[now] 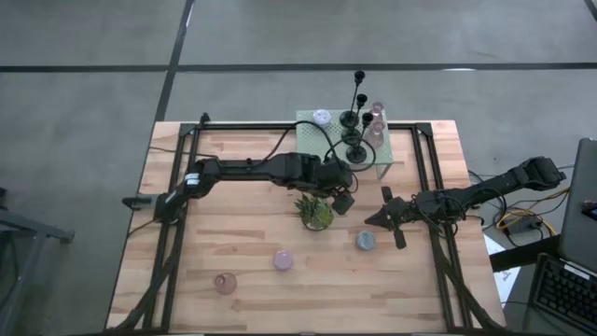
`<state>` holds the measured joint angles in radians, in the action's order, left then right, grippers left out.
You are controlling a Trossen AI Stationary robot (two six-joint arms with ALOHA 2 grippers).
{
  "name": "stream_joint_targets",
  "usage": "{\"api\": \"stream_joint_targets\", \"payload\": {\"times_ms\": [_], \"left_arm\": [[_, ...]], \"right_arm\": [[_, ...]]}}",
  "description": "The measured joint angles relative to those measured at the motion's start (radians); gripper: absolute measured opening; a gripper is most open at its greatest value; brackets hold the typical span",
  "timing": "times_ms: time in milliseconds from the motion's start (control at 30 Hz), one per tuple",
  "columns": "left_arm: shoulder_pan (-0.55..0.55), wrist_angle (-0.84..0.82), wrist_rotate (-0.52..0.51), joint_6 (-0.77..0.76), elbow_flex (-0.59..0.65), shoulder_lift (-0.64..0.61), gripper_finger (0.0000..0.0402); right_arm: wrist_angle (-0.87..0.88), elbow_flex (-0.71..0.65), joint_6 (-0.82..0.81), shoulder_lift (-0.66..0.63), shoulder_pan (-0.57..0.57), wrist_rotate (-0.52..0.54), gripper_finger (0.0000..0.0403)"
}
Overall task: Pick & Place candle stick holders
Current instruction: Put the left pink scented candle on the shelf
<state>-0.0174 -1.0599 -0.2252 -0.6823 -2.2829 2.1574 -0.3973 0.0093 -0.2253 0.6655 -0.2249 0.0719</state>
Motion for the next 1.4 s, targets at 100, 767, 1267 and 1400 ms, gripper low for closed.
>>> {"api": "stream_joint_targets", "payload": {"times_ms": [100, 767, 1267, 1400], "left_arm": [[0.0, 0.0, -0.002, 0.0, 0.0, 0.0, 0.0353], [-0.007, -0.014, 0.054, -0.011, 0.0, 0.0, 0.0353], [-0.129, -0.014, 0.179, -0.114, 0.097, 0.002, 0.0353], [-0.19, -0.071, 0.145, -0.18, 0.105, 0.002, 0.0353]], "right_arm": [[0.0, 0.0, 0.0, 0.0, 0.0, 0.0, 0.0009], [0.0, 0.0, 0.0, 0.0, 0.0, 0.0, 0.0009], [0.0, 0.0, 0.0, 0.0, 0.0, 0.0, 0.0009], [0.0, 0.0, 0.0, 0.0, 0.0, 0.0, 0.0009]]}}
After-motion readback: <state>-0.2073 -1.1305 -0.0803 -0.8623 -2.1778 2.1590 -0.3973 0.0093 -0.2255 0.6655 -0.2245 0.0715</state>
